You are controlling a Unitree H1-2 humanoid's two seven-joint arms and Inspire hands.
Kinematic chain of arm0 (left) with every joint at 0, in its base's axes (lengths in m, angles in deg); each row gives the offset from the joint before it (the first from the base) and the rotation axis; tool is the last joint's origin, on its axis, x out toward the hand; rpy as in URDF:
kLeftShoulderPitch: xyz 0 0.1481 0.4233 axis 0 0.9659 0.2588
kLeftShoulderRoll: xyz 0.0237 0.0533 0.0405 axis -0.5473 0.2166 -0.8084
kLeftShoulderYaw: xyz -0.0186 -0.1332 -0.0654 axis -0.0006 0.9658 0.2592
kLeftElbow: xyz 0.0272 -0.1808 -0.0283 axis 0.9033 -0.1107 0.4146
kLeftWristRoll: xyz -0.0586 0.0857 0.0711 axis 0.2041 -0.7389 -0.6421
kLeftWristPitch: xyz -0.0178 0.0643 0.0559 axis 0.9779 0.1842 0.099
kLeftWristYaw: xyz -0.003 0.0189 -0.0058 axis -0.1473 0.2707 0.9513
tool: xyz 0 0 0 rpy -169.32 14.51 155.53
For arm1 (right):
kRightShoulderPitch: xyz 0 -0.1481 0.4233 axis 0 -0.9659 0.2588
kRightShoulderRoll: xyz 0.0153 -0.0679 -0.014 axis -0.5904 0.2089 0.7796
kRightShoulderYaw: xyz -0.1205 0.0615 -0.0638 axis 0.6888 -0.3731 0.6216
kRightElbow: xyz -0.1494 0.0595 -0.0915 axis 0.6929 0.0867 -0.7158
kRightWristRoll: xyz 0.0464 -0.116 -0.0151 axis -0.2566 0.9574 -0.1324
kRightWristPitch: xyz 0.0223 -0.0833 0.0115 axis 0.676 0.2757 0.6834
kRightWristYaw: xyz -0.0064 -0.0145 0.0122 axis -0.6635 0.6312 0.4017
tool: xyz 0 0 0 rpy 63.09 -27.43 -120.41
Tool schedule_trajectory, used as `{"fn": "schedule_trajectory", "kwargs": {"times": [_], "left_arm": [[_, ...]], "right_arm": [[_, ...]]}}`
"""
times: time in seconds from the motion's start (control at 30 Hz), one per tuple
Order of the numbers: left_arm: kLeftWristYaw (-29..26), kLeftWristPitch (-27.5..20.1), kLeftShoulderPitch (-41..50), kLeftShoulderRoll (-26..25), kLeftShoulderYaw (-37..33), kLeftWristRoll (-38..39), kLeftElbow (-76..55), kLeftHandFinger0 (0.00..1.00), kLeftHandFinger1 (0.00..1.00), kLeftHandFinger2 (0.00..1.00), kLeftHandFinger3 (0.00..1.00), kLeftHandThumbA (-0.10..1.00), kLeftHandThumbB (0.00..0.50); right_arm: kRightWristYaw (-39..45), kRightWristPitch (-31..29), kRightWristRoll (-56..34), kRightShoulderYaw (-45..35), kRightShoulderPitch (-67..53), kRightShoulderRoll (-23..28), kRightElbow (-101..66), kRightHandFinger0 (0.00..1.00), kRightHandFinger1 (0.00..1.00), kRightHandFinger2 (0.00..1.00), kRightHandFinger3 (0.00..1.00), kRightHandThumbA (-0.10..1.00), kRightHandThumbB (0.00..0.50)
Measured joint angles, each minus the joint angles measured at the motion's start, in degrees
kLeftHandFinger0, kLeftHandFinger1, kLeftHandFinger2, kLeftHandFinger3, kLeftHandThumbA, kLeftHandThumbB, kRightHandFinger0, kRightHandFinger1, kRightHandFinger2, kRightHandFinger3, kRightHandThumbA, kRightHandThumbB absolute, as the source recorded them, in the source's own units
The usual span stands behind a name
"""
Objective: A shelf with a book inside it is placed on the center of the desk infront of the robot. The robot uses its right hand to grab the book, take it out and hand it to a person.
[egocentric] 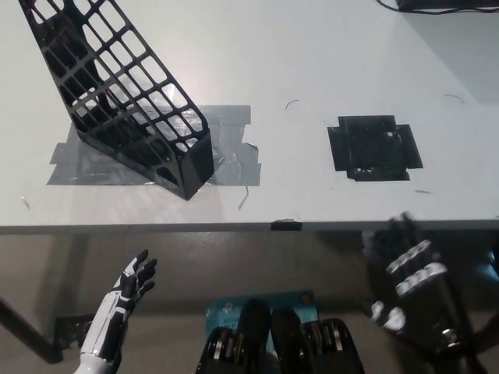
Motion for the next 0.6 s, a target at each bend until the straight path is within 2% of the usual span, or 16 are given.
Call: {"fn": "schedule_trajectory", "kwargs": {"times": [0.07, 0.1, 0.27, 0.37, 0.6], "left_arm": [[0.0, 0.0, -0.05, 0.0, 0.01, 0.0, 0.0, 1.0, 1.0, 1.0, 1.0, 1.0, 0.307], [0.0, 0.0, -0.08, 0.0, 0.03, 0.0, 0.0, 1.0, 1.0, 1.0, 1.0, 1.0, 0.302], [0.0, -0.01, -0.28, 0.0, 0.1, 0.0, 0.0, 1.0, 1.0, 1.0, 1.0, 1.0, 0.313], [-0.01, -0.01, -0.37, 0.01, 0.14, 0.0, 0.0, 1.0, 1.0, 1.0, 1.0, 1.0, 0.301], [0.0, -0.03, -0.41, 0.01, 0.22, 0.0, 0.0, 1.0, 1.0, 1.0, 1.0, 1.0, 0.298]], "right_arm": [[0.54, -0.61, 1.31, 0.63, 0.18, 0.09, 2.28, 1.0, 1.0, 1.0, 1.0, 1.0, 0.41], [0.76, -0.74, 1.64, 0.85, 0.35, 0.13, 3.45, 1.0, 1.0, 1.0, 1.0, 1.0, 0.391], [1.28, -1.46, 3.65, 1.24, 1.47, 0.14, 7.44, 1.0, 1.0, 1.0, 1.0, 1.0, 0.357], [1.37, -1.62, 4.49, 1.24, 2.33, 0.14, 8.48, 1.0, 1.0, 1.0, 1.0, 1.0, 0.374], [1.85, -1.69, 5.83, 1.25, 3.07, 0.1, 10.48, 1.0, 1.0, 1.0, 1.0, 1.0, 0.357]]}}
